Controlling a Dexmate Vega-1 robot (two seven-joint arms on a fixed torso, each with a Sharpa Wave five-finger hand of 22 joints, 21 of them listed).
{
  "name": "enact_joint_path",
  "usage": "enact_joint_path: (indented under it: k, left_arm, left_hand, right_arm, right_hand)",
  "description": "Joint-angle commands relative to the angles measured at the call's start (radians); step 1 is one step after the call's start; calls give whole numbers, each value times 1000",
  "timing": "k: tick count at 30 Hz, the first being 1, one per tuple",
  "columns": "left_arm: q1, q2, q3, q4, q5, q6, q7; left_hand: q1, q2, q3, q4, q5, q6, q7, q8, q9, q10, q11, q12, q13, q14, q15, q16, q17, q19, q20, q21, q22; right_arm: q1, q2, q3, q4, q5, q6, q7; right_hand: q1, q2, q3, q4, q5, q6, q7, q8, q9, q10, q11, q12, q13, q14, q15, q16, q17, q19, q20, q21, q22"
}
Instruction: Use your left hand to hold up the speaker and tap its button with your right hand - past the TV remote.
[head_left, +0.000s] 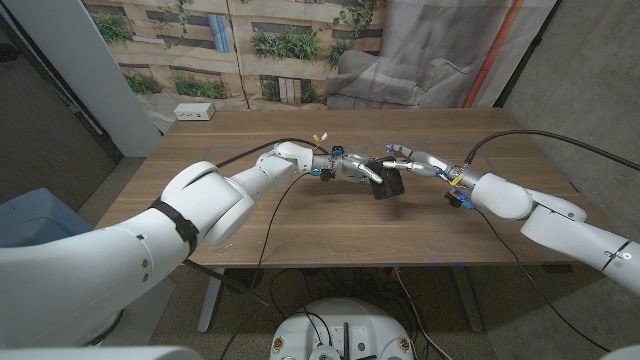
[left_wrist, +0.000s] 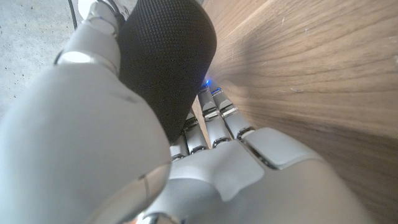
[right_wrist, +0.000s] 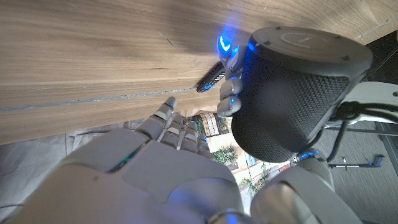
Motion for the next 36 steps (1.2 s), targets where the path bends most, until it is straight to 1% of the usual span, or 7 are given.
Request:
enact_joint_path:
  k: [1,21,23,30,36]
  left_arm:
    - [6,5,-2,-11,-6,0,-14]
    - [-5,-10,0,13,0,-5,4]
    - [-4,-10,0,13,0,-5,4]
    - [0,-10,-2,11,-3,-9,-3]
    - [3,-7,-2,5,-4,-12,-13]
  left_hand:
    - [-2,266,6,-1,3,223,-53,175,4,198,-129,6,130,93,-245,7,8,8,-106,1,6]
    - [-3,268,7,-2,3,228,-51,180,3,204,-130,3,132,97,-246,2,8,10,-106,1,6]
    - [-3,269,8,-1,3,227,-54,180,3,205,-129,2,133,98,-245,2,7,9,-106,0,6]
    - [-3,269,7,-2,3,231,-50,182,2,207,-130,1,134,101,-246,2,9,11,-107,1,6]
    - [-3,268,7,-2,3,233,-51,184,1,210,-130,0,135,104,-245,1,9,13,-108,1,6]
  right_arm:
    - [-13,-10,3,-10,-12,-11,-5]
    - [-15,0,3,-3,-16,-10,-19]
    - [-19,-1,5,-6,-16,-13,-22]
    - [-27,-2,9,-8,-16,-11,-31]
    - [-28,4,6,-2,-16,-10,-37]
  right_hand:
    - [13,4,-3,-4,8,6,-1,6,3,0,-6,6,5,-1,3,8,5,12,-2,4,3]
    - [15,7,-4,-5,12,17,0,9,3,3,-6,7,4,2,1,9,4,16,-6,4,3]
    - [15,7,-4,-5,12,18,0,9,3,4,-5,7,4,3,1,9,4,16,-6,4,3]
    - [12,8,-6,-4,13,20,0,9,3,6,-6,8,4,4,-1,10,4,17,-5,4,3]
    - [11,8,-8,-3,15,22,-1,10,3,7,-6,7,4,4,-2,10,5,18,-6,4,3]
